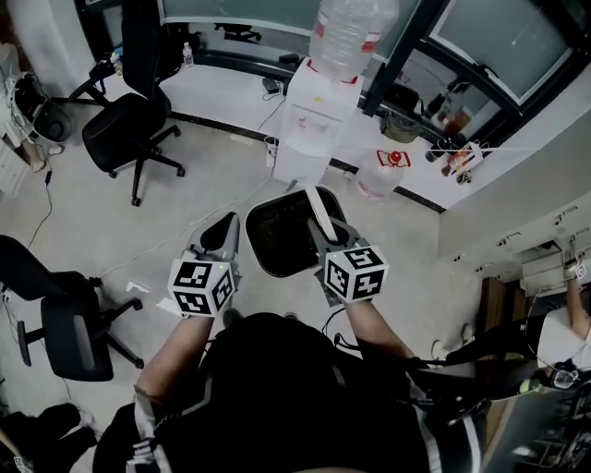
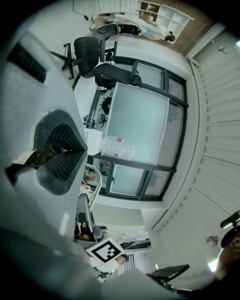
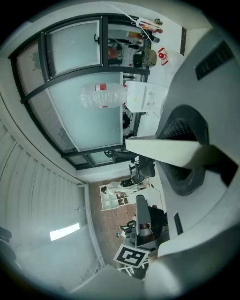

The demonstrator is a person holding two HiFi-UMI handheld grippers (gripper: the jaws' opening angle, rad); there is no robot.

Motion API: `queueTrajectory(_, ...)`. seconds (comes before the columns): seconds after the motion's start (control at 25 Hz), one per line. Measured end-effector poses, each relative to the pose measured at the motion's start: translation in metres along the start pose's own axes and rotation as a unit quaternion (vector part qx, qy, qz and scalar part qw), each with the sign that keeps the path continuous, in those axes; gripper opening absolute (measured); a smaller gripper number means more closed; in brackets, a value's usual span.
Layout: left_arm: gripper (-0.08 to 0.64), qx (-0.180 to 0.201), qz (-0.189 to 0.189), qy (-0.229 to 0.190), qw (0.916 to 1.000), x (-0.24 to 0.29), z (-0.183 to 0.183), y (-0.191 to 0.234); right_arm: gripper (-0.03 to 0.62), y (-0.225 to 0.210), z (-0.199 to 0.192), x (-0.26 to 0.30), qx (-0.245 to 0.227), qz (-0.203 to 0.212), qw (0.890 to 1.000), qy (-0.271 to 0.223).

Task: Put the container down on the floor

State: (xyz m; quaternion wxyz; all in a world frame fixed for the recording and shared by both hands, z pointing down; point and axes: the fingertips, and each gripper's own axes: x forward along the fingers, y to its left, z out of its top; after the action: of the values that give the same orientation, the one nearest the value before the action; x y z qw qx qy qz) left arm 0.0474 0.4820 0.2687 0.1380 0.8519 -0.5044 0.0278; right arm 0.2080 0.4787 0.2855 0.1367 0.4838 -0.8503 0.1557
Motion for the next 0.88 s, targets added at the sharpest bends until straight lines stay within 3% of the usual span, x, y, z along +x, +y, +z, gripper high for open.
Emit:
queueTrajectory(0.52,0.006,-0.003,0.009,-0.008,0.9999,-0.020,0.003,0.060,0.037,0.029,0.014,0.035,-0.001,-0.009,1.000,-0.012)
queueTrajectory(0.88,0.006,-0.001,-0.015,-0.012,0.9998,-0.028,0.006,0.095,0.035,0.051,0.027,0.063,-0.001,-0.026,0.999,-0.022)
